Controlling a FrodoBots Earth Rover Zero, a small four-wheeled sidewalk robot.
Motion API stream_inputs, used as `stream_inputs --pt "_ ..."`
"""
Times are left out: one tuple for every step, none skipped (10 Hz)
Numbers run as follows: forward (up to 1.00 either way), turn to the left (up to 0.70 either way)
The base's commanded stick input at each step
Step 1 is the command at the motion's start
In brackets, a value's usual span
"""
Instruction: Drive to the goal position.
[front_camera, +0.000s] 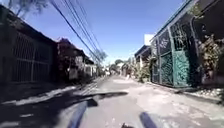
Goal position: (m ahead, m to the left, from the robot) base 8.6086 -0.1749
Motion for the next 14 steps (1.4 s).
stream_inputs --pt "1.00 -0.40" --pt "1.00 -0.40" --pt "1.00 -0.40" --pt "1.00 -0.39" --pt "1.00 -0.37" --pt "1.00 -0.08" --pt "1.00 0.11" --pt "1.00 0.09" --pt "1.00 0.08" --pt "1.00 0.05" --pt "1.00 0.04" --pt "1.00 0.06" --pt "1.00 0.02" --pt "1.00 0.08"
